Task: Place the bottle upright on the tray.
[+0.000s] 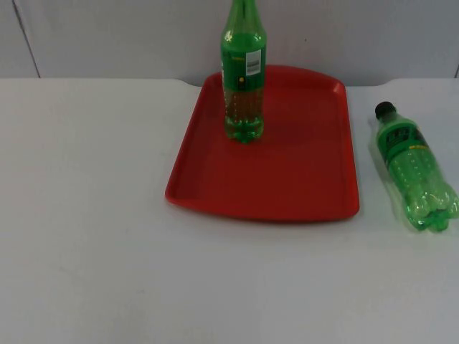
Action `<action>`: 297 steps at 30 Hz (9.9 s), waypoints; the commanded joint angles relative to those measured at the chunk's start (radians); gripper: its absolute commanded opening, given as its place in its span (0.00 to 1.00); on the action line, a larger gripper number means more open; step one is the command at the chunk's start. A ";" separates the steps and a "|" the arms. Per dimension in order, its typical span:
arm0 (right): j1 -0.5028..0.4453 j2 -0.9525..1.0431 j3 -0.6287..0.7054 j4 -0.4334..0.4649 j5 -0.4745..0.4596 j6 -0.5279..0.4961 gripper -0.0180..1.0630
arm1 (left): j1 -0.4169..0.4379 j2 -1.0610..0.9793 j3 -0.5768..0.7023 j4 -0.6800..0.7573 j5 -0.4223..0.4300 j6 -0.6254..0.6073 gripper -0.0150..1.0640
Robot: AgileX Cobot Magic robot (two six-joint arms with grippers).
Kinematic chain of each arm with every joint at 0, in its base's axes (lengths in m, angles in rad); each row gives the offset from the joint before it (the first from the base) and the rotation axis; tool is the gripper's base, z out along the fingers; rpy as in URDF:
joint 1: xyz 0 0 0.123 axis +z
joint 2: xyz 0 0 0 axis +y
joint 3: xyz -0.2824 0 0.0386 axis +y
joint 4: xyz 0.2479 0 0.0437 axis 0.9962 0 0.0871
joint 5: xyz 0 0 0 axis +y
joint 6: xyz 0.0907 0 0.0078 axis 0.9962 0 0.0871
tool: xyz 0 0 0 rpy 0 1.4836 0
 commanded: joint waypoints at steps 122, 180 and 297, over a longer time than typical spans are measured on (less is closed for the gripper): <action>0.097 2.453 -1.545 0.085 0.002 0.161 0.99 | -0.003 -0.004 0.005 0.001 -0.002 -0.004 0.99; 0.107 2.526 -1.541 0.037 0.011 0.251 0.81 | -0.003 -0.004 0.005 0.001 -0.002 -0.004 0.99; 0.276 2.062 -0.405 -0.516 -2.300 0.089 0.02 | -0.003 -0.004 0.005 -0.001 -0.002 0.000 0.99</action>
